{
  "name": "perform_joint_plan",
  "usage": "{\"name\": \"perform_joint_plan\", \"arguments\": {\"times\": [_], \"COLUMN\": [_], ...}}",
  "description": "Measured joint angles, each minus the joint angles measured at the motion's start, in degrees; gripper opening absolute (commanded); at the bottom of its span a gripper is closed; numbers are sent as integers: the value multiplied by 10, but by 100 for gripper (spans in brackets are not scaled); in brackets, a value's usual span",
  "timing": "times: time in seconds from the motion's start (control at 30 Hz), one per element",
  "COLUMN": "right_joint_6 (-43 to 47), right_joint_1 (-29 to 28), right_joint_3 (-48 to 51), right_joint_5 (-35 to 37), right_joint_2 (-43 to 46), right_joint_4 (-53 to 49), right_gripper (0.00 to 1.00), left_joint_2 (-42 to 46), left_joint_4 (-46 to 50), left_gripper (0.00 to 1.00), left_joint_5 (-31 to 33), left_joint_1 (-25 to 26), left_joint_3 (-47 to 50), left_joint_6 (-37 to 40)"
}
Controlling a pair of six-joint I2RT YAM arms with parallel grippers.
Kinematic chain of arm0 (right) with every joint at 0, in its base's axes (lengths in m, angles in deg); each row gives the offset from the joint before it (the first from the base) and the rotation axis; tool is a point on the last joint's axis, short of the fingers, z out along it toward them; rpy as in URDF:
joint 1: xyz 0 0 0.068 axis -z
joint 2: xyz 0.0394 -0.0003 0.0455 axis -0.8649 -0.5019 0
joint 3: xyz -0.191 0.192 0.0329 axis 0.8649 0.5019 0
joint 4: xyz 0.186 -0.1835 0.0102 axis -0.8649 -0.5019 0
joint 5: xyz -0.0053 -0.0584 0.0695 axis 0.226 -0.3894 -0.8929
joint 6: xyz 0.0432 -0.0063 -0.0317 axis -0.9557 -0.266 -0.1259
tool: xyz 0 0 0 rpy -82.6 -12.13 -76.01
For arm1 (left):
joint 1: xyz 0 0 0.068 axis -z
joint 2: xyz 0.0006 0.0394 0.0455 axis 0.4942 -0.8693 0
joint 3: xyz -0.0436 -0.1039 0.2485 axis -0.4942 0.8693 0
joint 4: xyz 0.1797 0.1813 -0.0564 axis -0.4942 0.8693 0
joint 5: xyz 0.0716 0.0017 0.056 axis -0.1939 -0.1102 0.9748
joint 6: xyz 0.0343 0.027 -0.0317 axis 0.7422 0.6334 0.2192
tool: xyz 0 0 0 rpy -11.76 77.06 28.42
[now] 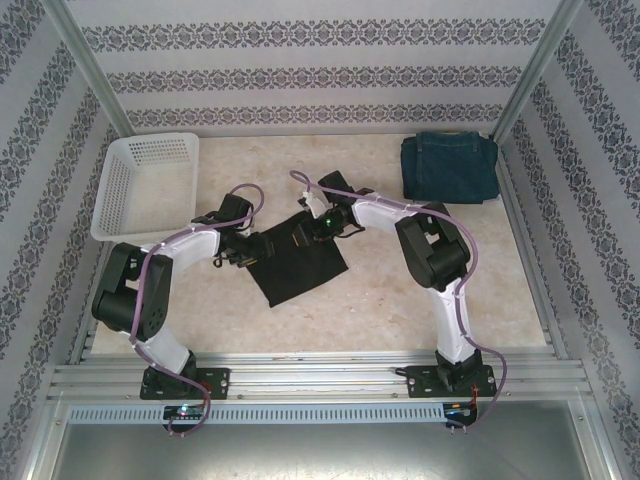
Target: Fold and stack the skirts
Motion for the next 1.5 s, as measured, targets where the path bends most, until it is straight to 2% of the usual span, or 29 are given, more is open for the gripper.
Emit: {"name": "perform_joint_plan", "arguments": {"times": [0.07,0.13,0.17,0.27,0.43,0.53,0.67,0.83,1.03,1.2,1.3,1.37,1.5], "right_joint_6": [-8,-19,-26,-43,-55,-62,-71,-74,-77,-87,-89,-93,-109], "right_joint_1": [0,1,3,11,25,27,27,27,33,41,41,42,44], "right_joint_3": [3,22,34,69,78,78,56,-23,-101,-135,-123,-73,60], "right_joint_5": [-2,-5,-6,-14,-30,-37,-42,-43,-10,1,7,13,5], "right_joint_2": [1,15,25,73,150,173,153,67,-33,-82,-75,-41,68], "right_joint_4": [10,33,42,57,72,86,89,78,54,40,48,71,110], "right_gripper": [14,9,6,2,4,6,8,8,11,5,5,5,5], "left_joint_2": [0,3,7,48,186,230,202,109,-12,-85,-85,-62,49], "left_joint_4": [-4,-5,-5,-4,-5,1,15,26,15,-4,-8,-16,-22], "left_gripper": [18,3,0,0,0,0,0,0,0,0,0,0,0], "left_joint_5": [1,1,1,1,3,7,23,56,82,86,77,71,39], "left_joint_1": [0,0,0,0,0,0,0,-10,-33,-37,-37,-37,-28], "left_joint_3": [5,8,9,15,16,5,-27,-62,-91,-113,-115,-104,-50], "left_joint_6": [-5,-9,-9,-12,-15,-15,-7,13,31,36,35,31,9]}}
